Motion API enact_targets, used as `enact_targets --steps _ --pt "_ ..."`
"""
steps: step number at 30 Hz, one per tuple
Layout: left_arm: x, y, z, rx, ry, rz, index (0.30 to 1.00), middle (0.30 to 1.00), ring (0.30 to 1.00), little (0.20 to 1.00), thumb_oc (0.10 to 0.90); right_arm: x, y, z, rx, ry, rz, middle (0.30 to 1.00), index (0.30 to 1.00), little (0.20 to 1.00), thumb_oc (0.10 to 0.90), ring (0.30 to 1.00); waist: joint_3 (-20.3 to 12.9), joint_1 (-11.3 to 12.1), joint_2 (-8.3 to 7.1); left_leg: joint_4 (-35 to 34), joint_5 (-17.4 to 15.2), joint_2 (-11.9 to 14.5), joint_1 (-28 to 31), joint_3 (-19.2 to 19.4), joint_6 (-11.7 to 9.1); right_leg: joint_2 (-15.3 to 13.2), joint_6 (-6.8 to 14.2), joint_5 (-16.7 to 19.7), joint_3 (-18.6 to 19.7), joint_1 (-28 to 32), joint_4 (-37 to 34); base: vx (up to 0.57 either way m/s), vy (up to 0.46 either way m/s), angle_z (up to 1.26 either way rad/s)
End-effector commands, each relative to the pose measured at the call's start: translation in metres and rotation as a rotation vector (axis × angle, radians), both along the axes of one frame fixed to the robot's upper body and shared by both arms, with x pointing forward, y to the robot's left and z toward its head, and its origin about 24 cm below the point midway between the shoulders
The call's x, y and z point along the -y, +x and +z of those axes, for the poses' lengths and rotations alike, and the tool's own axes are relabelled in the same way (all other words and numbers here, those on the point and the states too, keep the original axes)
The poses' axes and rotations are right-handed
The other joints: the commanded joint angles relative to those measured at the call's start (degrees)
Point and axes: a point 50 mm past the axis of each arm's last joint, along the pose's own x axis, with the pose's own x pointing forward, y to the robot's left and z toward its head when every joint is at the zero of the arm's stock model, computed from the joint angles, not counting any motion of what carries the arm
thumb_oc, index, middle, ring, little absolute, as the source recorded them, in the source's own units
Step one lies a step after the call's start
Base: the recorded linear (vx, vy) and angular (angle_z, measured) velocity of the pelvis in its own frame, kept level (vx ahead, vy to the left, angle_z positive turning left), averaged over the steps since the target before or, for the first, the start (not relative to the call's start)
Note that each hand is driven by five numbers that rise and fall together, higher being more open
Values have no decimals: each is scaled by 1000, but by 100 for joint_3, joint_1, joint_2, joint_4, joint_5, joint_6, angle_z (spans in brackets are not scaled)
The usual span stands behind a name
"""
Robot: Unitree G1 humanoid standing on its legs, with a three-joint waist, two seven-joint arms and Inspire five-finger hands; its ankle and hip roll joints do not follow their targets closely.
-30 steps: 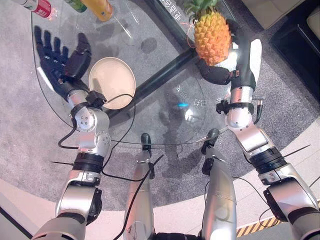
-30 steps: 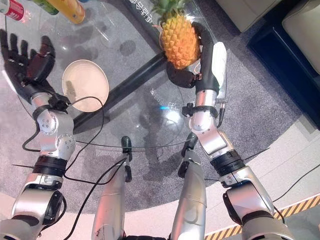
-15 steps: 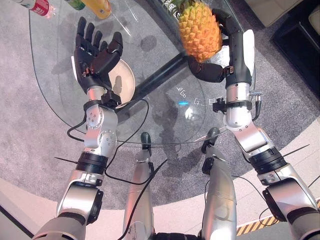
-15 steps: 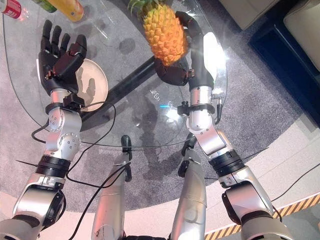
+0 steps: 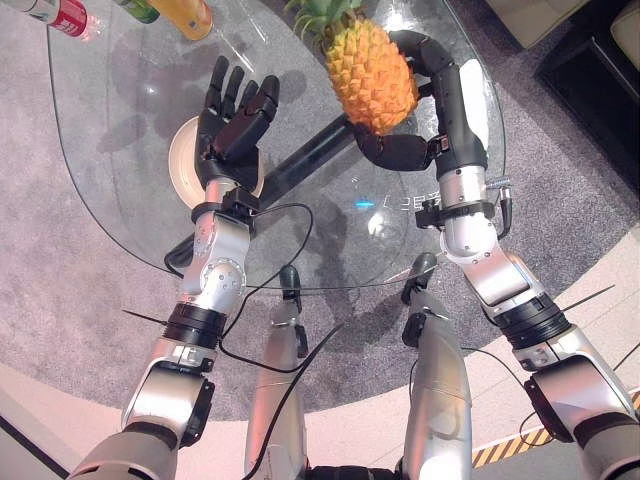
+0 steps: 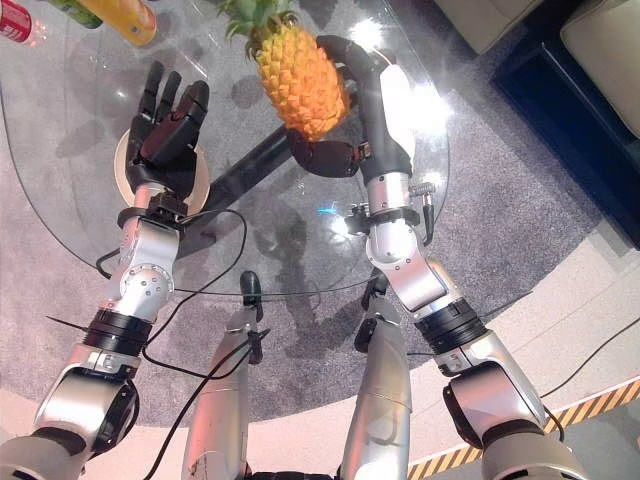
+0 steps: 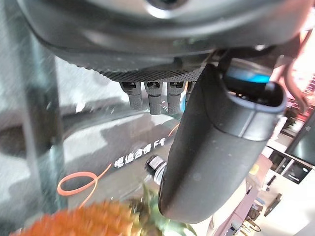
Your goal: Pick up the fruit to the plate
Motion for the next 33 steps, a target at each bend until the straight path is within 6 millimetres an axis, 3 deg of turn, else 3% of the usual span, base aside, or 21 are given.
enact_targets --steps 1,9,21,33 --pt "18 -12 60 276 -40 -121 900 900 900 900 800 -39 -58 78 439 -11 288 300 300 200 100 300 -150 -17 194 -48 506 52 -242 149 -48 -359 565 -1 60 381 -217 0 0 0" --pt "26 -12 61 286 -98 -227 900 900 900 900 800 -46 -58 75 423 -44 313 300 300 200 100 300 -150 -18 194 -43 508 61 -274 151 -45 -375 567 14 56 363 -237 0 0 0" --pt "26 -17 65 337 -155 -252 900 900 900 900 800 -53 -55 69 372 -124 326 300 300 200 100 300 -150 19 183 -11 497 41 -303 120 -43 -403 566 17 26 368 -234 0 0 0" --pt "31 -21 67 363 -114 -298 900 900 900 900 800 -54 -53 61 331 -179 337 300 300 200 100 300 -150 33 155 25 481 27 -356 80 -27 -417 566 20 4 337 -207 0 0 0"
